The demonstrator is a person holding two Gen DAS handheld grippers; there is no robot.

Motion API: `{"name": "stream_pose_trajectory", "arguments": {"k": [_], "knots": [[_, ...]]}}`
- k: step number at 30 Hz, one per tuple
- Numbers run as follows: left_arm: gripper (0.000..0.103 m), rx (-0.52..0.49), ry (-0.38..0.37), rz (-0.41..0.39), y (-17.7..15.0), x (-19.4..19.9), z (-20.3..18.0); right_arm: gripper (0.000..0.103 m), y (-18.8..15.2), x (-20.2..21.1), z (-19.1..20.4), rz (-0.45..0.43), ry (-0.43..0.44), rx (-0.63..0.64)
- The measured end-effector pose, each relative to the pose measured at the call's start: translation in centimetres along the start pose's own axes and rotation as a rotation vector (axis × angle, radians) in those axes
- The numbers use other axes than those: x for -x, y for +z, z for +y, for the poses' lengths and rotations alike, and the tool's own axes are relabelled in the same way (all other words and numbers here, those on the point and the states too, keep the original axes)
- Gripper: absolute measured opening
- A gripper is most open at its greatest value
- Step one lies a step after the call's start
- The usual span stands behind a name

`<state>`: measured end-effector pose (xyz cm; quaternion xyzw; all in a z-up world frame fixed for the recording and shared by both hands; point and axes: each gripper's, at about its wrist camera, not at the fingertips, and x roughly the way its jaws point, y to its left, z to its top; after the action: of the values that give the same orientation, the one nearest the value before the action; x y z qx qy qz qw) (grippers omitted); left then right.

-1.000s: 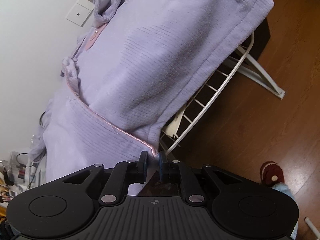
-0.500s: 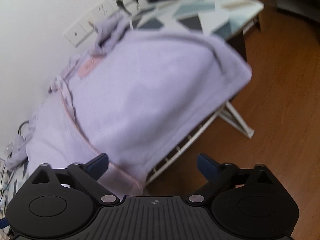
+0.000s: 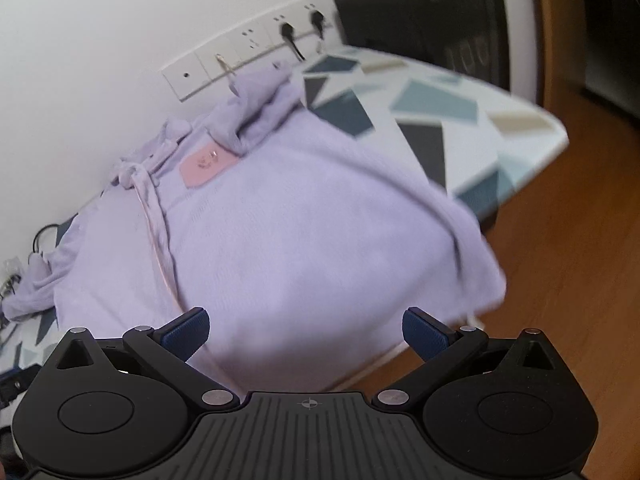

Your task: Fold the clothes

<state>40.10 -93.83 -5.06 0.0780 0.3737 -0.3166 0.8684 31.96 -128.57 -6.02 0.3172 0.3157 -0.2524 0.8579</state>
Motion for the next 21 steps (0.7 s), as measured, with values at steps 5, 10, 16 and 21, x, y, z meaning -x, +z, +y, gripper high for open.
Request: {"name": "stream_pose_trajectory", "arguments": {"k": [5, 10, 16, 21], "knots": [[0.094, 0.028, -0.016, -0.034, 1.1, 0.5, 0.5, 0.102, 5.4, 0.5, 0.9, -0.038, 0.038, 0.051], [0.094, 0.050, -0.052, -0.091, 2.7, 1.8, 2.1, 0.102, 11.4, 0.6, 2.6, -0.066, 0.092, 0.090], [0.096, 0.136, 0.000, -0.176, 5.8, 1.5, 4.3, 0.102, 16.5, -0.6, 8.8, -0.104, 0.206, 0.211], [0.096, 0.245, 0.100, -0.147, 7.5, -1.9, 6.7, 0.102, 19.6, -5.3, 14.6, -0.078, 0.300, 0.324]]}}
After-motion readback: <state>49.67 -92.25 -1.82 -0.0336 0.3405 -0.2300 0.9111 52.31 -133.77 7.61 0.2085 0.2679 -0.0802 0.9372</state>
